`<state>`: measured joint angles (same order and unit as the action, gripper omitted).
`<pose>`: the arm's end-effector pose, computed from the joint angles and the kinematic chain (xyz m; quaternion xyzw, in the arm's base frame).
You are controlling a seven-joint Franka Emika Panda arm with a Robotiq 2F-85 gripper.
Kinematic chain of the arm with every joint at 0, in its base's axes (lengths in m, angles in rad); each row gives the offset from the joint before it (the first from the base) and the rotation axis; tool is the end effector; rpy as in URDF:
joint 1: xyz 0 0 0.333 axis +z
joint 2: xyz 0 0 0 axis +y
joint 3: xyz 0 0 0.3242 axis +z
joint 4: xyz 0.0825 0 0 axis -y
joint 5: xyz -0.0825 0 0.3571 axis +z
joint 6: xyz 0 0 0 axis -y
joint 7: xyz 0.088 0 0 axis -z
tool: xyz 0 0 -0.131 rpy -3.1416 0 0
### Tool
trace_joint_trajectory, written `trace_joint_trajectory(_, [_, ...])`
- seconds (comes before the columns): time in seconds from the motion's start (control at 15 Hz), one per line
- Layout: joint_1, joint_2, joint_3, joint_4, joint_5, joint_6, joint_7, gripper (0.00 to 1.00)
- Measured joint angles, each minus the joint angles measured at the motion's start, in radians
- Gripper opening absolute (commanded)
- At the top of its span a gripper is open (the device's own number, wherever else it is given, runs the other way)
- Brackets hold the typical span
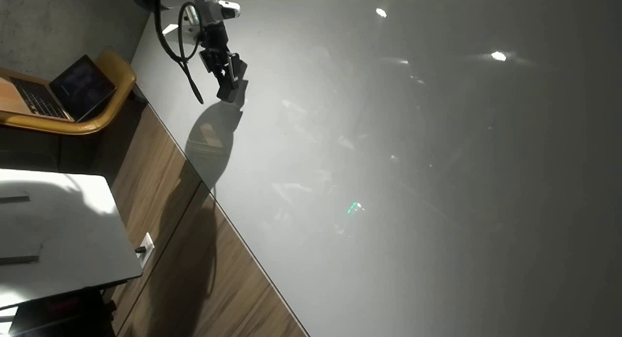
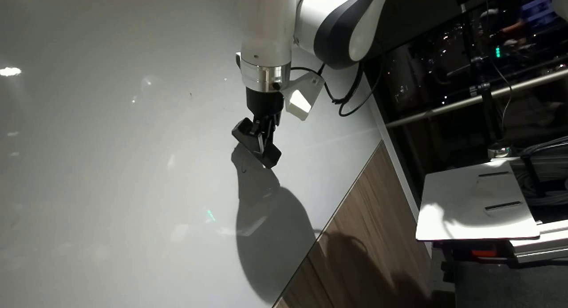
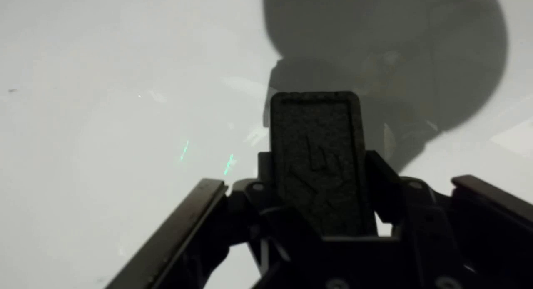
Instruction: Use the duster to erase the writings on the board
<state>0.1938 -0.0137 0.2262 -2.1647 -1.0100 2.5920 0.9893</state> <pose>0.5051 0.2321 0.4478 0.9168 0.0940 0.3643 0.1340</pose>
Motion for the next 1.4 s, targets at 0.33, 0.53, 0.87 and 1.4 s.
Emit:
trace_joint_trajectory(0.33, [0.021, 0.043, 0.018, 0.064, -0.006, 0.0, 0.032, 0.3])
trace_joint_trajectory(0.53, [0.021, 0.087, 0.016, 0.108, -0.03, 0.0, 0.055, 0.3])
trace_joint_trajectory(0.87, [0.021, 0.156, 0.016, 0.149, -0.051, 0.0, 0.092, 0.3])
trace_joint_trajectory(1.4, [0.015, 0.17, -0.009, 0.149, -0.09, 0.0, 0.105, 0.3])
